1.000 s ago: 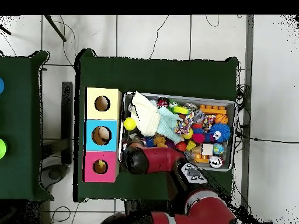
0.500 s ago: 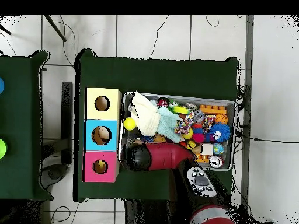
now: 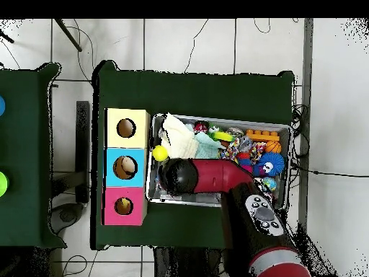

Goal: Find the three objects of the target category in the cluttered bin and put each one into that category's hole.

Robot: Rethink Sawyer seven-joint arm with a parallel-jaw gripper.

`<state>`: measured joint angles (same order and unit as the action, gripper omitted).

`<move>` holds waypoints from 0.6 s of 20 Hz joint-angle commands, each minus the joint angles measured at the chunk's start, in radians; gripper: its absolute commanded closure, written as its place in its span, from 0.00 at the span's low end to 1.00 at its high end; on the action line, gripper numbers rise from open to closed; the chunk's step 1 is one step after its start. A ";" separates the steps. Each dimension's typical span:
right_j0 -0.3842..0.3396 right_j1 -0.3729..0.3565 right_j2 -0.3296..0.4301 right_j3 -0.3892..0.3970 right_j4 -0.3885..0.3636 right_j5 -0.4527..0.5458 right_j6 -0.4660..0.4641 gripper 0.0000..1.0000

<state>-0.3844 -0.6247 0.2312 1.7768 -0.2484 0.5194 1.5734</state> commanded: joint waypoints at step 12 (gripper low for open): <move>-0.063 0.143 0.188 -0.378 -0.082 0.282 -0.235 1.00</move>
<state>-0.4139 -0.5348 0.3234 1.5495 -0.2685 0.6828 1.5734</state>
